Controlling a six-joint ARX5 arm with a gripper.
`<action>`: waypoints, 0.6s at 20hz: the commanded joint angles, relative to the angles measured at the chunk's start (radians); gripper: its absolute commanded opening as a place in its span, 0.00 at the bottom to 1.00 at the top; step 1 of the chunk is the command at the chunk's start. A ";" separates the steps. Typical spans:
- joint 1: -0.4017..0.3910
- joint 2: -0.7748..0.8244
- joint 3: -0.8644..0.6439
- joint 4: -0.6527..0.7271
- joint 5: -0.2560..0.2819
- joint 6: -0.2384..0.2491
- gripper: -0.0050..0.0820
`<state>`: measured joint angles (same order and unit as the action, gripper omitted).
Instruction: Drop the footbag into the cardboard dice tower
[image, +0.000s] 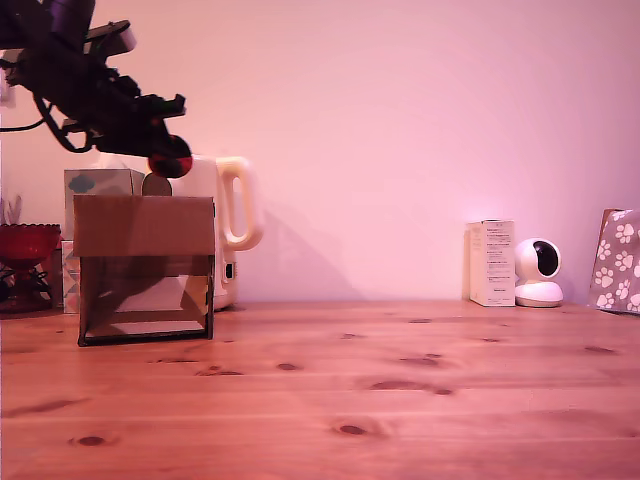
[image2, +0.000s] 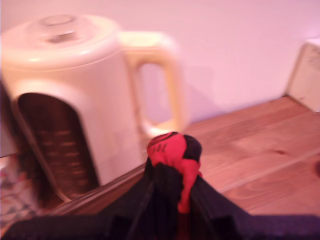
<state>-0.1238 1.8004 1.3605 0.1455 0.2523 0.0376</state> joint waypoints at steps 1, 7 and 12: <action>0.008 0.011 0.012 0.005 0.000 0.023 0.17; 0.010 0.011 0.014 0.001 -0.003 0.024 0.87; 0.006 -0.024 0.016 -0.070 0.001 0.023 0.72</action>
<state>-0.1116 1.7996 1.3670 0.0872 0.2527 0.0559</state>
